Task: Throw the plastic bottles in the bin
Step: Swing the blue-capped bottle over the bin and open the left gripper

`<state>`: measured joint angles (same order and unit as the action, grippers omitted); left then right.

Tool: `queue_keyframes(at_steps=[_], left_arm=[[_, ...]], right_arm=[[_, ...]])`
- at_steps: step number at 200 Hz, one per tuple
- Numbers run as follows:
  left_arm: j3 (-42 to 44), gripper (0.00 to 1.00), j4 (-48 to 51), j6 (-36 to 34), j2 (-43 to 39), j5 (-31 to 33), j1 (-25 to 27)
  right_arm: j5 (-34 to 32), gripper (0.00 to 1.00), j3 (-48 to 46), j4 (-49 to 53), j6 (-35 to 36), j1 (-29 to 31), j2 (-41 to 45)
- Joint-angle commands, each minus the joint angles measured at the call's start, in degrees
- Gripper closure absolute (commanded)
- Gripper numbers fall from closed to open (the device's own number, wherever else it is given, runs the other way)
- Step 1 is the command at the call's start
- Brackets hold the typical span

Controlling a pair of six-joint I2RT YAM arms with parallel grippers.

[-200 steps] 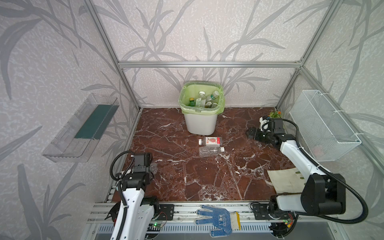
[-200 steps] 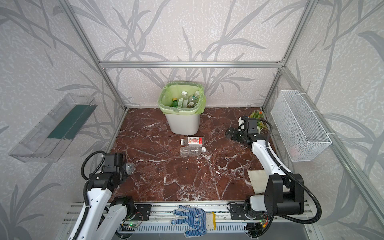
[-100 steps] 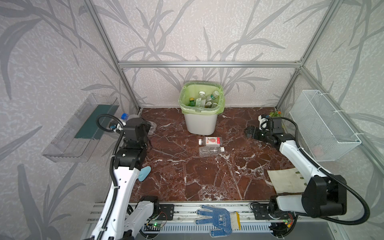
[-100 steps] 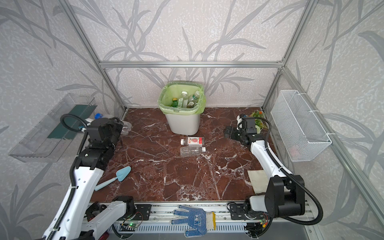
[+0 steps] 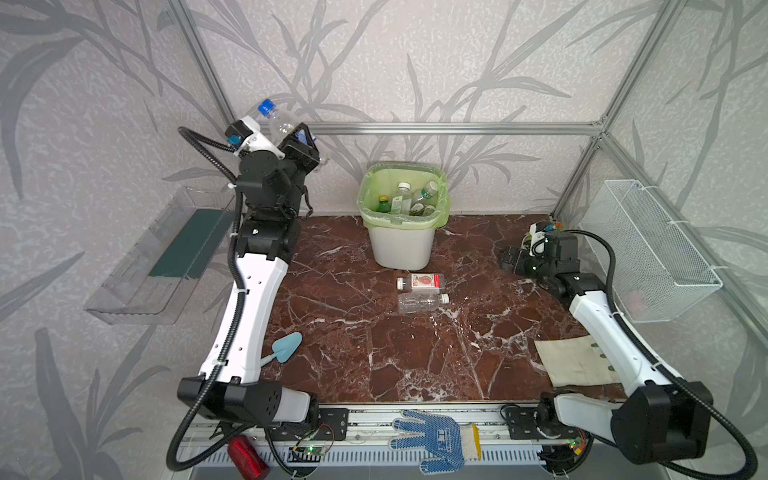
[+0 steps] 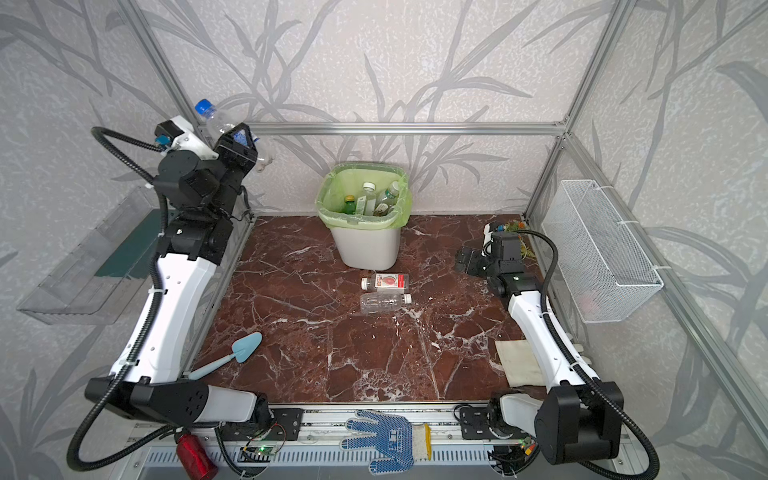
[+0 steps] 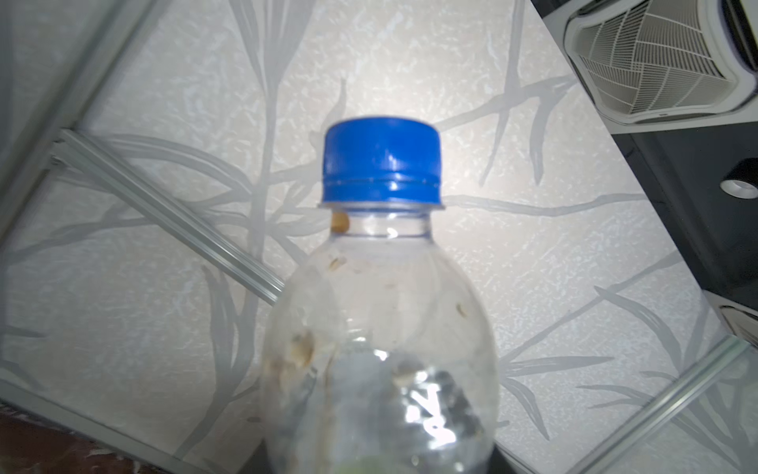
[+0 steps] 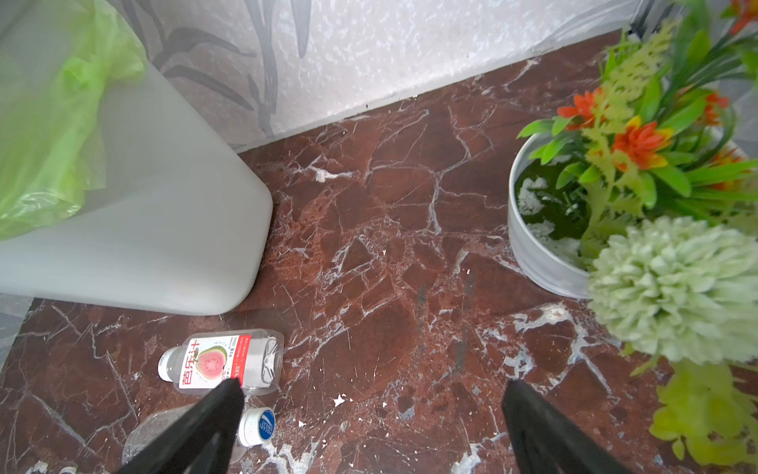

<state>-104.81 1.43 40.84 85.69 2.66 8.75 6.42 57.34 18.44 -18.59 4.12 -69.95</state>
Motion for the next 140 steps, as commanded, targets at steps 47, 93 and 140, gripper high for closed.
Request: queue_keyframes(at_steps=[47, 93, 140], left_arm=[[-55.9, 0.04, 45.84, -14.55, 42.61, 0.49, 11.89], [-33.76, 0.01, 24.6, -17.07, 22.53, 1.79, 12.4], [-13.53, 0.01, 16.36, -20.22, 8.99, 4.36, 12.6]], right_arm=[[-2.33, 0.01, -0.71, 1.26, -1.63, -0.33, 2.75], [-3.96, 0.01, -2.64, 1.38, -1.45, -0.77, 5.77], [-1.77, 0.01, -2.88, 1.85, -1.95, -0.7, 4.76]])
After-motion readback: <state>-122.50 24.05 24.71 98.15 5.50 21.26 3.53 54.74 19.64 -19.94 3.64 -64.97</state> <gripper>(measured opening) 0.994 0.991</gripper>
